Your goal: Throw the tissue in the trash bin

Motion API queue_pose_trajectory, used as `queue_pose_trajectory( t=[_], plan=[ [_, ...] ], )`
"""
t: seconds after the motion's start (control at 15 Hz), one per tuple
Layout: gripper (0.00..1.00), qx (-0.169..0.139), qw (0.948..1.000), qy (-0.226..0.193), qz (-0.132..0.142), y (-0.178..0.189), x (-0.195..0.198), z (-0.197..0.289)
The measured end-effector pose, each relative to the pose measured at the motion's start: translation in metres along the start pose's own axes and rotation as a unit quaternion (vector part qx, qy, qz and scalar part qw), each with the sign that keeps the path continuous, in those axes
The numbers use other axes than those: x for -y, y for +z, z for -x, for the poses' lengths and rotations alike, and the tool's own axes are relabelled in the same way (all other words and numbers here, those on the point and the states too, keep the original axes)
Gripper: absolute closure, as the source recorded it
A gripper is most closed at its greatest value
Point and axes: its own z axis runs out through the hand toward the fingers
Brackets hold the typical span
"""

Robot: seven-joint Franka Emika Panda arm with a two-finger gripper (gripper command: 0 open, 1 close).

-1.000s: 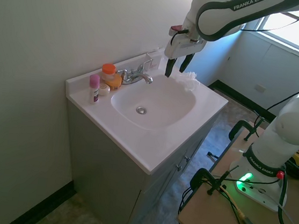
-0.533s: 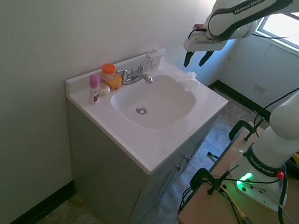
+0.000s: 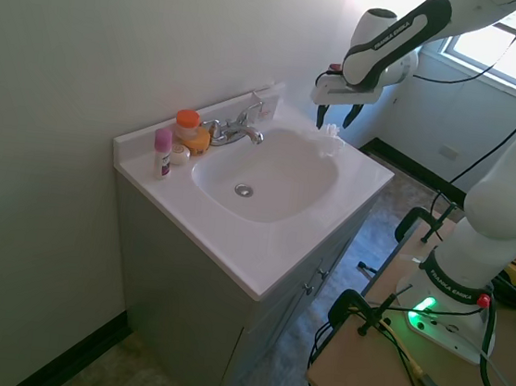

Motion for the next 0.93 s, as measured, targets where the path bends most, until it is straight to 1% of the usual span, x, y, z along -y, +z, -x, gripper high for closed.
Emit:
queue_pose_trajectory(
  t=[0.13, 0.2, 0.47, 0.93],
  plan=[
    [0.00, 0.006, 1.0000, -0.001, 0.003, 0.011, 0.003, -0.001],
    [1.00, 0.009, 1.0000, -0.002, 0.003, 0.015, 0.007, 0.000],
    [1.00, 0.022, 0.9997, -0.008, 0.002, 0.027, 0.018, 0.006],
    [1.00, 0.036, 0.9991, -0.023, -0.006, 0.028, 0.033, 0.022]
  ],
)
